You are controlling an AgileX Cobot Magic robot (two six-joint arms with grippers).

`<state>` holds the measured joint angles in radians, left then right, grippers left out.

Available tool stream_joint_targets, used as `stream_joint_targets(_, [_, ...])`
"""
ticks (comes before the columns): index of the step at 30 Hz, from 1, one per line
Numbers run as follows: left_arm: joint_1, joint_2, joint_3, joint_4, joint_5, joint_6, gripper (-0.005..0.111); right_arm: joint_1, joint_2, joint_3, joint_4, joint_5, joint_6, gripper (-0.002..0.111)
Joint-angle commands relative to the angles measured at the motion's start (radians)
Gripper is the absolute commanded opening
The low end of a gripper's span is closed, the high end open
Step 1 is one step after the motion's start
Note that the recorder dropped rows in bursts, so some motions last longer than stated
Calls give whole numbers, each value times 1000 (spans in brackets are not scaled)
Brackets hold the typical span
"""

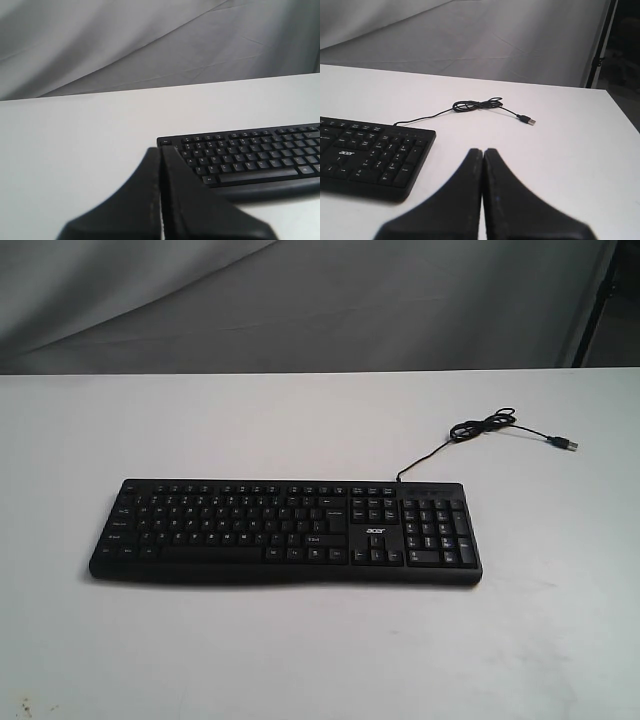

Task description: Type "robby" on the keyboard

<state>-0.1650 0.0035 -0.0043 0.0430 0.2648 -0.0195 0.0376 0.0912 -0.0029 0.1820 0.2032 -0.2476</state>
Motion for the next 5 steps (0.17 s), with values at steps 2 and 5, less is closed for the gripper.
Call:
stream_joint_targets(2, [-6,-3,4,5,-7,-3,0,-6,-5,3,4,0,0,0])
stream_joint_targets(5, [-6,-3,4,5,-7,-3,0,-6,-5,3,4,0,0,0])
